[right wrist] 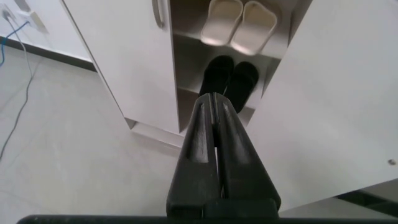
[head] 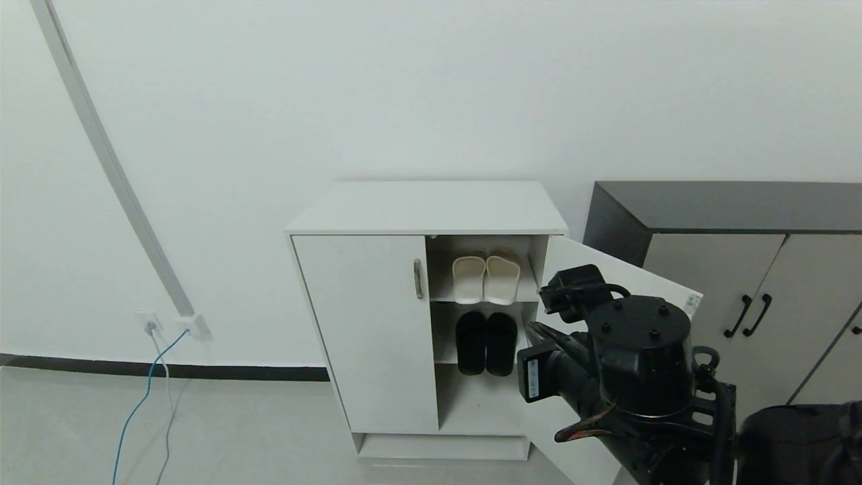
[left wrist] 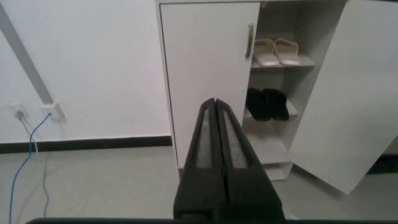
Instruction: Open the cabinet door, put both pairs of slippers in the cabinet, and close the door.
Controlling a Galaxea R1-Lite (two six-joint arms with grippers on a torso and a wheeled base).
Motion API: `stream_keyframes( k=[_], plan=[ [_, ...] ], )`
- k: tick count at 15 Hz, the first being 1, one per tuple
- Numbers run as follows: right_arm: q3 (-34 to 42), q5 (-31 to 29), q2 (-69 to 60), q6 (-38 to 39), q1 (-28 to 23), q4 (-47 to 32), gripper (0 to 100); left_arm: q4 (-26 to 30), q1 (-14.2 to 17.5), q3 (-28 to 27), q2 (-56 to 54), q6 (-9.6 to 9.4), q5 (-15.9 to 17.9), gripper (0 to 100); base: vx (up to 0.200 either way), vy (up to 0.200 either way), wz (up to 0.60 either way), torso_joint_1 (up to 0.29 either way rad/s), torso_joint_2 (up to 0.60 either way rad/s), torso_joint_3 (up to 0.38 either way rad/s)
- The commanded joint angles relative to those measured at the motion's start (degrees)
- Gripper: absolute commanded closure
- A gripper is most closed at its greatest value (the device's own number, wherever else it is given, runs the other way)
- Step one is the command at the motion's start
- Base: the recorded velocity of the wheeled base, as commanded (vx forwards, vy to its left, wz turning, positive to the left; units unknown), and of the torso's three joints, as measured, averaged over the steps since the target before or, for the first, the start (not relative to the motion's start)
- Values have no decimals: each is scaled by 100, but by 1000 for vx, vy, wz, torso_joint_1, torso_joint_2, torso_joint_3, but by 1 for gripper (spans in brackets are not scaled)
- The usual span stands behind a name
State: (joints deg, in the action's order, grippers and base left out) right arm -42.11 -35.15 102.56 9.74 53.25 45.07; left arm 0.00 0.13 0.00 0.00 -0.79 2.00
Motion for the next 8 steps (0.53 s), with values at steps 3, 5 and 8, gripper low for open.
stream_keyframes(
  k=[3, 5, 8],
  plan=[
    [1, -1, 1, 2, 1, 2, 100, 0, 4, 0, 0, 0, 2, 100, 0, 0, 0, 229, -551, -320],
    [45, 8, -17, 19, -7, 11, 100, 0, 4, 0, 0, -53, 11, 100, 0, 0, 0, 239, -564, -334],
    [62, 113, 18, 2, -25, 125, 100, 0, 4, 0, 0, -26, 11, 100, 0, 0, 0, 264, -608, -347]
  ],
)
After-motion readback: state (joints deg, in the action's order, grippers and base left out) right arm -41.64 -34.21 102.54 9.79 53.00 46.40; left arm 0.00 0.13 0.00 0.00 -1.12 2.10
